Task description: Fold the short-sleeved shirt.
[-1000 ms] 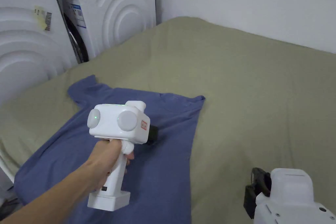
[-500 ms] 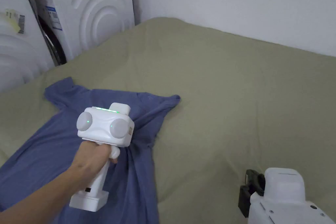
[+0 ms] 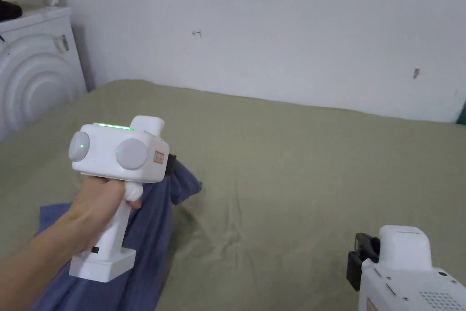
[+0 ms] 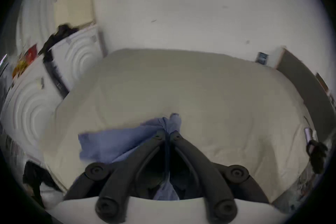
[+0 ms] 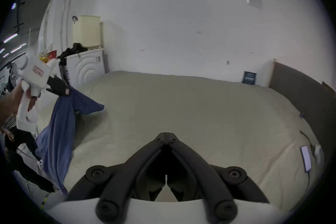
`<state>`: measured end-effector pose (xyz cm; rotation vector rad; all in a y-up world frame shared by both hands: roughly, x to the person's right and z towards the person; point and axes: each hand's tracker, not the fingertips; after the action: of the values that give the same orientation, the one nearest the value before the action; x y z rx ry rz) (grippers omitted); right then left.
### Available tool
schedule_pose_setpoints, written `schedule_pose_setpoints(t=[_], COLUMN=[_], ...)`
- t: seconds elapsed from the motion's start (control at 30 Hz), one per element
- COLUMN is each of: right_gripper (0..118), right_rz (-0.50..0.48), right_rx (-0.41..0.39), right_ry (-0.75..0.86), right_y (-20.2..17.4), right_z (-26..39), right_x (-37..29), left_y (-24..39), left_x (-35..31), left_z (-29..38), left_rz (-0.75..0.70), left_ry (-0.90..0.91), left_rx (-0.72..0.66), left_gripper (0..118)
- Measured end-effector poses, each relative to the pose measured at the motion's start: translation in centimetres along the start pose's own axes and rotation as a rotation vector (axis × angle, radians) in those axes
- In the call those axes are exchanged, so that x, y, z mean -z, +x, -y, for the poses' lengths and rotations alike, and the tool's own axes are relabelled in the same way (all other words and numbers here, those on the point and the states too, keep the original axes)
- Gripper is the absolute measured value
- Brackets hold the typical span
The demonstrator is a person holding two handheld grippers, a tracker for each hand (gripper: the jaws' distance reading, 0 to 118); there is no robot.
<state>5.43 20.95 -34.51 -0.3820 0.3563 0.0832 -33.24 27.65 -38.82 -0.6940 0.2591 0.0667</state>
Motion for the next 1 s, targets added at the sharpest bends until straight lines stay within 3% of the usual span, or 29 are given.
schedule_pose_setpoints(t=[0.23,0.5,0.7,0.9,0.93,0.97,1.0], right_gripper=[0,0,0,0,0,0,0], right_rz=[0.146,0.269,0.29,0.304,0.302,0.302,0.302], right_rx=[0.059,0.109,0.123,0.139,0.145,0.154,0.162], right_ry=[0.015,-0.023,-0.094,-0.131,-0.132,-0.133,-0.134], right_y=[7.7,13.8,16.2,17.1,17.1,17.0,16.9], right_z=[0.5,2.7,5.1,6.7,6.8,6.8,6.8], right_x=[-4.0,-4.4,-2.0,-0.6,-0.6,-0.6,-0.7], left_y=[18.2,35.0,39.8,38.6,38.3,37.7,37.2], left_x=[-2.2,5.1,14.2,15.1,14.6,14.2,13.9], left_z=[-4.0,0.3,9.0,10.1,9.8,9.7,9.7], left_rz=[0.313,0.568,0.53,0.529,0.532,0.546,0.543], left_ry=[0.073,-0.099,-0.348,-0.341,-0.327,-0.288,-0.277], left_rx=[0.133,0.217,0.238,0.256,0.252,0.254,0.252], left_gripper=[2,2,3,4,11,45,87])
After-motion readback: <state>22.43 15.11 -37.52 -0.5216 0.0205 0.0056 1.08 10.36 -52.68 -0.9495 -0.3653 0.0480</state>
